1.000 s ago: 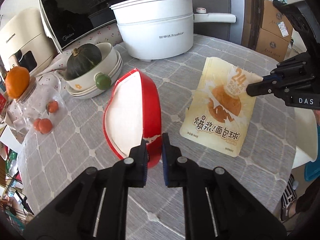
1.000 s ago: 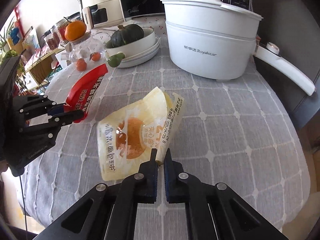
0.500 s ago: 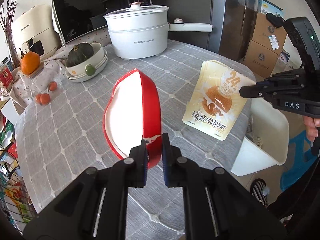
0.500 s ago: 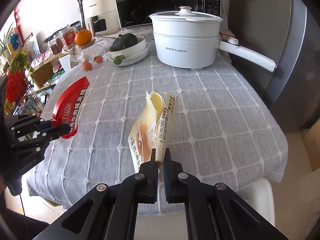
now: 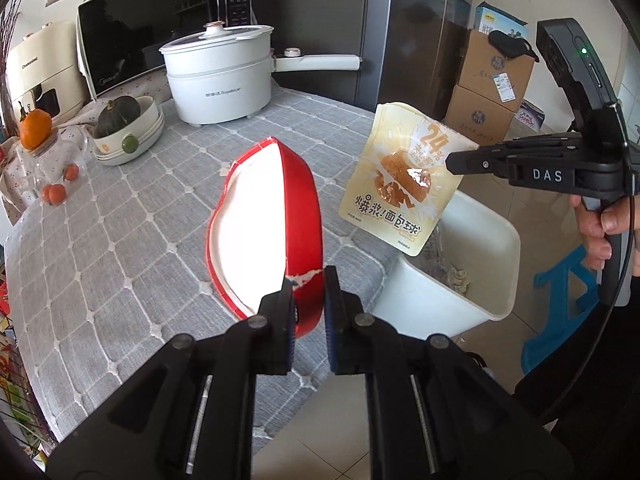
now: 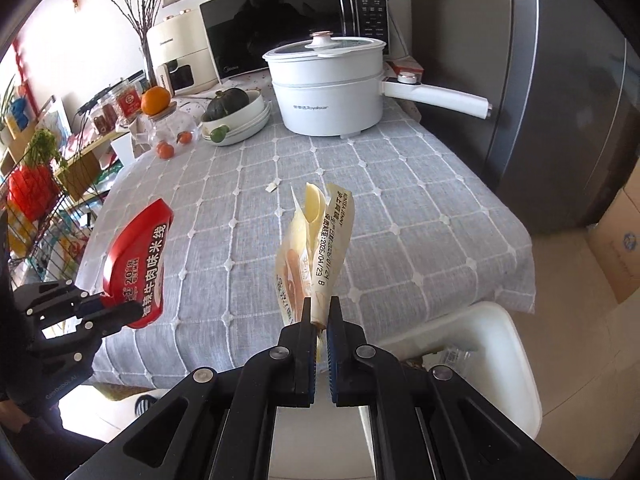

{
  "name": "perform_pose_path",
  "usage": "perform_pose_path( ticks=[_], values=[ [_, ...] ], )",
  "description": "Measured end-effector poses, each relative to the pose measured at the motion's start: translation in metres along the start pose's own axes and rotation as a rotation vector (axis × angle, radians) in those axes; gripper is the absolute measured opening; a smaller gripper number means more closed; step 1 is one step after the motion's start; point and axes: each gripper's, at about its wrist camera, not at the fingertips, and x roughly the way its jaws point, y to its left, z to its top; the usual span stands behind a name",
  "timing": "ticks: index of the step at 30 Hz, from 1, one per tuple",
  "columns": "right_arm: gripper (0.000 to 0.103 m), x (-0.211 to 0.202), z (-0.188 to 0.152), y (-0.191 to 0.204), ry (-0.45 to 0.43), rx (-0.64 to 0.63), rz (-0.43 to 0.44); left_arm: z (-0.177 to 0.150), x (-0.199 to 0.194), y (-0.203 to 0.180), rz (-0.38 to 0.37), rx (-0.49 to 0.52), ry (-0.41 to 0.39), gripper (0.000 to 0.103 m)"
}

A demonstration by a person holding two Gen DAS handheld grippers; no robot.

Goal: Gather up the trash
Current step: 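Carry the tray and bag over the white bin and release them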

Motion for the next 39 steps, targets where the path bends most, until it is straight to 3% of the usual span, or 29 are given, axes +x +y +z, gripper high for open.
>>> perform_pose_path(
  ticks=[8, 12, 18, 21, 23, 25, 31, 39],
  values=[
    [0.005, -0.029, -0.023, -0.072, 0.016, 0.125, -0.095, 0.015, 0.008, -0.03, -0.062, 0.042, -0.016, 0.013],
    [0.005, -0.02, -0.045, -0.108, 0.111, 0.197, -0.134, 0.024, 0.015, -0.049, -0.099, 0.065, -0.02, 0.013],
    [0.007, 0.008, -0.071, -0.136, 0.234, 0.262, -0.124, 0.033, 0.025, -0.08, -0.139, 0.126, -0.01, 0.013],
    [0.023, 0.013, -0.077, -0.144, 0.262, 0.299, -0.126, 0.035, 0.032, -0.093, -0.162, 0.144, 0.002, 0.013],
    [0.045, 0.008, -0.078, -0.149, 0.254, 0.315, -0.144, 0.035, 0.038, -0.103, -0.177, 0.16, 0.012, 0.013],
    [0.052, 0.0, -0.078, -0.153, 0.233, 0.323, -0.156, 0.035, 0.043, -0.115, -0.19, 0.182, 0.023, 0.013],
    [0.06, -0.02, -0.084, -0.172, 0.22, 0.346, -0.186, 0.033, 0.07, -0.157, -0.239, 0.26, 0.072, 0.013],
    [0.062, -0.035, -0.1, -0.196, 0.233, 0.376, -0.223, 0.026, 0.116, -0.193, -0.257, 0.32, 0.127, 0.014]
  ],
)
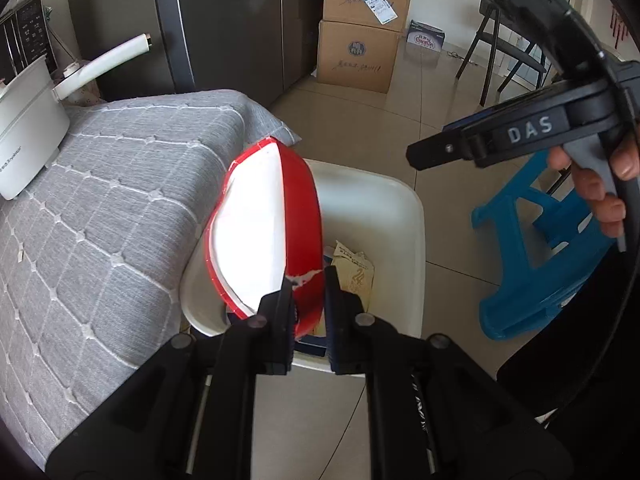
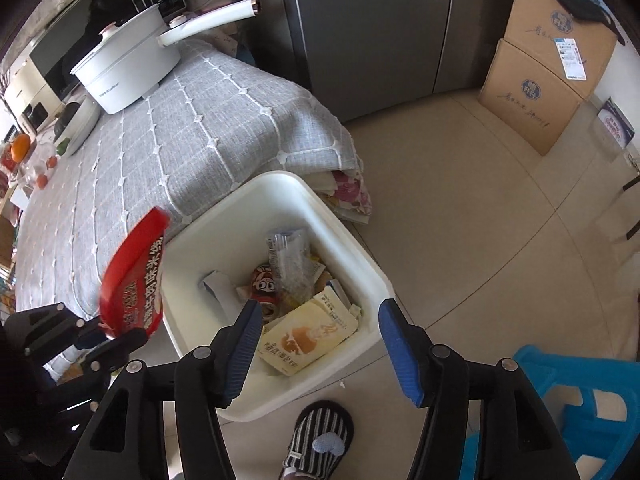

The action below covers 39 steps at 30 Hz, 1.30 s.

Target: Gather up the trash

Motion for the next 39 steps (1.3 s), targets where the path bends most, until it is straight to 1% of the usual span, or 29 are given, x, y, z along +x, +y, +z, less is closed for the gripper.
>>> perform_pose_path(
  ticks=[3, 4, 5, 7, 9, 11, 12, 16, 18, 19, 21, 23, 24, 25, 27, 29, 34, 39],
  values=[
    [0.065, -0.003, 0.0, -0.009, -0.003, 0.026, 0.002, 0.001, 0.008, 0.001, 0.009, -0.008, -0.018, 0.015],
    [0.066, -0.004, 0.0, -0.011, -0.004, 0.032, 0.002, 0.001, 0.01, 0.002, 0.016, -0.019, -0.013, 0.025],
    [0.068, -0.004, -0.001, -0.012, -0.005, 0.035, 0.002, 0.002, 0.011, 0.003, 0.024, -0.032, -0.005, 0.046],
    [0.071, -0.004, 0.0, -0.013, -0.007, 0.031, -0.005, 0.001, 0.005, 0.004, 0.046, -0.062, -0.018, 0.068],
    [0.073, -0.004, 0.001, -0.01, -0.013, 0.017, -0.019, -0.001, -0.004, 0.008, 0.059, -0.092, -0.031, 0.073],
    [0.075, -0.005, 0.001, -0.007, -0.016, 0.005, -0.03, -0.004, -0.01, 0.018, 0.083, -0.146, -0.031, 0.082],
    [0.076, -0.005, 0.001, -0.004, -0.019, -0.001, -0.032, -0.008, -0.016, 0.022, 0.098, -0.183, -0.035, 0.084],
    [0.079, -0.01, -0.001, 0.009, -0.039, -0.032, -0.039, -0.027, -0.037, 0.037, 0.178, -0.312, -0.03, 0.102],
    [0.082, -0.014, -0.004, 0.018, -0.053, -0.055, -0.041, -0.035, -0.047, 0.042, 0.226, -0.362, -0.013, 0.102],
    [0.086, -0.015, -0.007, 0.023, -0.058, -0.067, -0.042, -0.04, -0.052, 0.042, 0.253, -0.379, -0.004, 0.102],
    [0.088, -0.02, -0.014, 0.036, -0.07, -0.099, -0.035, -0.05, -0.066, 0.041, 0.324, -0.395, -0.005, 0.102],
    [0.095, -0.024, -0.022, 0.051, -0.085, -0.141, -0.033, -0.057, -0.08, 0.039, 0.382, -0.41, -0.015, 0.102],
    [0.098, -0.026, -0.027, 0.059, -0.093, -0.166, -0.036, -0.061, -0.088, 0.04, 0.404, -0.425, -0.021, 0.102],
    [0.103, -0.029, -0.032, 0.067, -0.104, -0.189, -0.041, -0.066, -0.095, 0.041, 0.422, -0.442, -0.024, 0.102],
    [0.103, -0.036, -0.042, 0.083, -0.135, -0.235, -0.052, -0.074, -0.107, 0.044, 0.458, -0.479, -0.032, 0.102],
    [0.103, -0.041, -0.049, 0.096, -0.155, -0.261, -0.042, -0.082, -0.117, 0.047, 0.479, -0.515, -0.04, 0.102],
    [0.103, -0.06, -0.066, 0.119, -0.223, -0.269, -0.016, -0.102, -0.139, 0.054, 0.512, -0.591, -0.052, 0.102],
    [0.103, -0.083, -0.081, 0.136, -0.32, -0.278, -0.022, -0.118, -0.164, 0.055, 0.547, -0.64, -0.098, 0.102]
  ],
)
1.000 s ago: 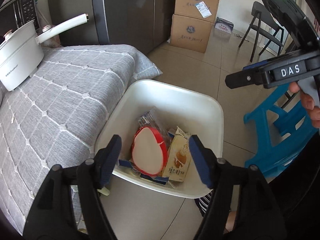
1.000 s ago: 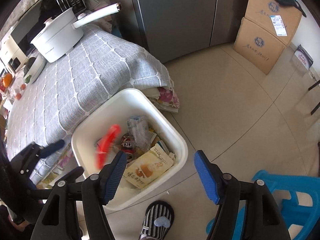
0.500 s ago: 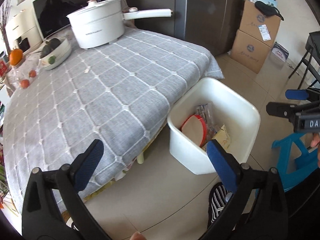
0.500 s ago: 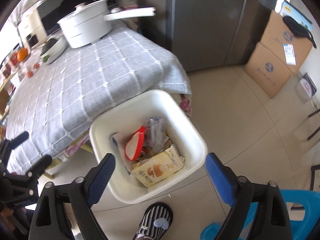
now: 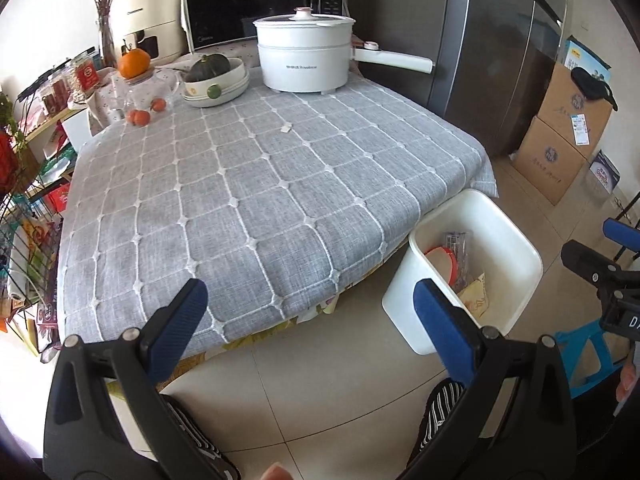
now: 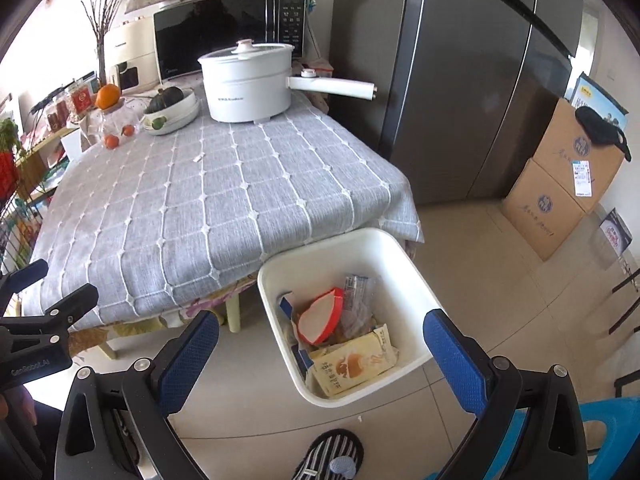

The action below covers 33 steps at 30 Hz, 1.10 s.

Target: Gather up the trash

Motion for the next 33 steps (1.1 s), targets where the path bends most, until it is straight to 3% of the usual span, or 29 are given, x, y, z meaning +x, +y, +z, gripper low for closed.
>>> perform_pose_path(
  ticks=[8, 13, 33],
  values=[
    [0.103, -0.031, -0.002, 0.023, -0.107, -0.007, -0.007, -0.002, -0.032, 0.024, 0.062, -0.042, -0.095, 0.102],
    [0.103, -0.037, 0.001, 0.03, -0.137, 0.006, -0.005, -0.002, -0.042, 0.033, 0.059, -0.068, -0.122, 0.102],
    [0.103, -0.034, 0.002, 0.036, -0.133, 0.016, -0.011, -0.01, -0.043, 0.034, 0.024, -0.081, -0.111, 0.102]
  ],
)
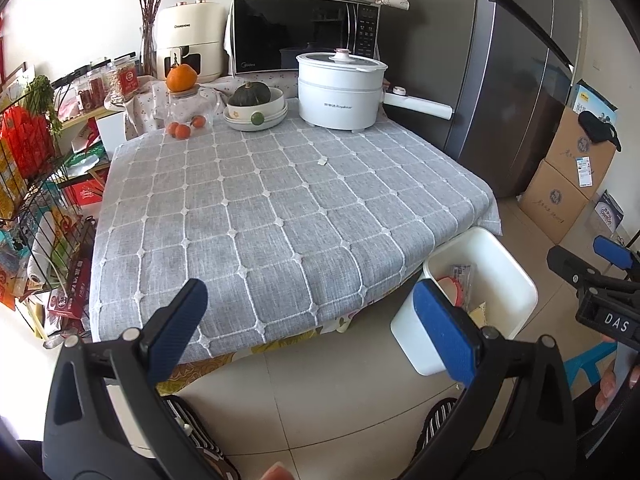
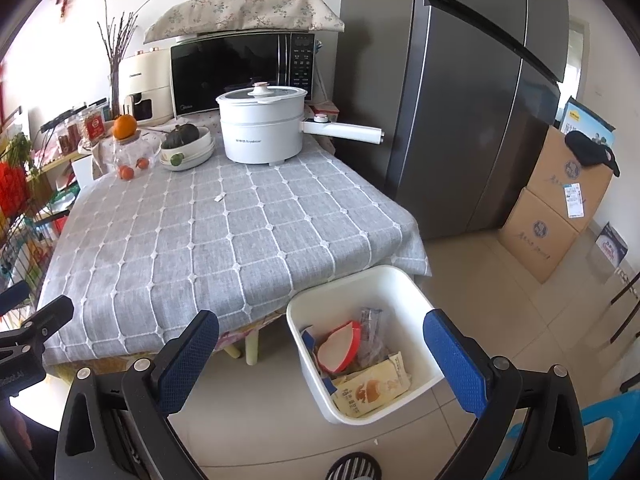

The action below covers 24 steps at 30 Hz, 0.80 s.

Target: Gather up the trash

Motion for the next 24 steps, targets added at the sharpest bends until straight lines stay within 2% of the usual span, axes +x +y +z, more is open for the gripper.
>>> perform_pose_path(
  ticks=[24],
  values=[
    [0.103, 0.0009, -0.001, -0.0039, 0.004, 0.007, -0.014, -0.0025, -0.0027, -0.0059, -0.026, 0.005, 0.011, 0.102]
  ],
)
